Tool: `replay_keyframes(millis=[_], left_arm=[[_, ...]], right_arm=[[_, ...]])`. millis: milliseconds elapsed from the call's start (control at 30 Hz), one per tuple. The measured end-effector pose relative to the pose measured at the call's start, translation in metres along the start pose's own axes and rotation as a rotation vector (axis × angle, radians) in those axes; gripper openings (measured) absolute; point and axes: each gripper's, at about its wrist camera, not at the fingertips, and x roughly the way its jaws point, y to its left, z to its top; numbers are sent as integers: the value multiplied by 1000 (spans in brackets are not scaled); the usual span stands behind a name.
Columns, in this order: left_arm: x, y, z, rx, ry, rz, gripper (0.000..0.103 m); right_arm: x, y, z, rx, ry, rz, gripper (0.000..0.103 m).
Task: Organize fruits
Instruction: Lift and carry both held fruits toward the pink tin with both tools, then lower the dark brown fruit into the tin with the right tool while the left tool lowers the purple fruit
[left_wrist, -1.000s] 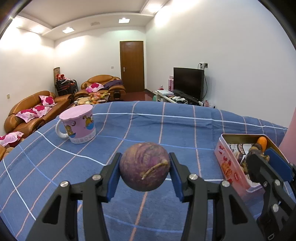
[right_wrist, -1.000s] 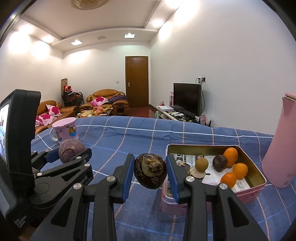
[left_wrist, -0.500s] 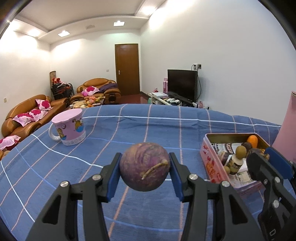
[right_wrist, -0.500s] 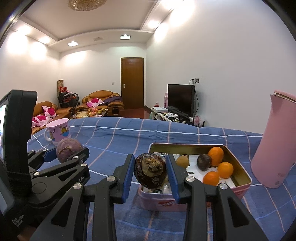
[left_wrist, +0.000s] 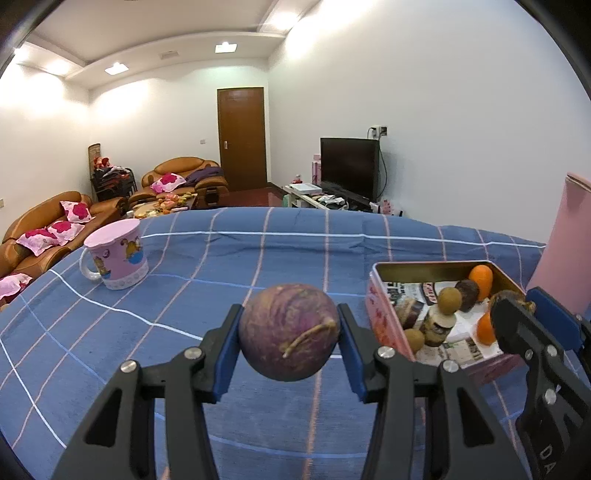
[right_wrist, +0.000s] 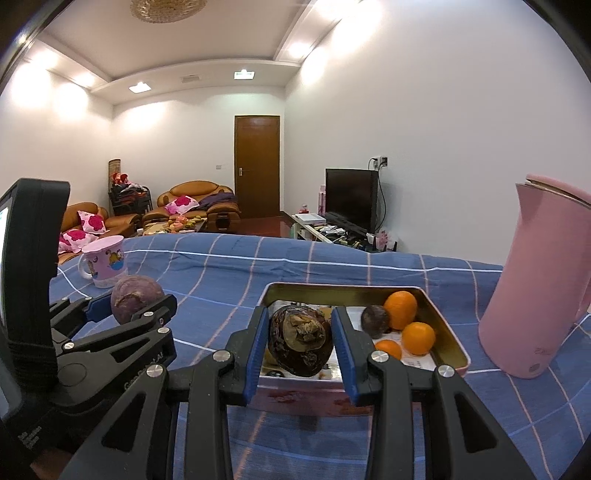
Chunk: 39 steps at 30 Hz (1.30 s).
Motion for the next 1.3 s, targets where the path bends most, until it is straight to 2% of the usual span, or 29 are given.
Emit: replay_keyframes(millis=[800, 1300], left_arm=[[-6, -68, 1, 96, -11, -75, 51], [4, -109, 6, 125, 18, -136, 51]], right_arm=[[-8, -47, -3, 14, -5, -72, 38], [-8, -82, -3, 54, 2, -129, 38]])
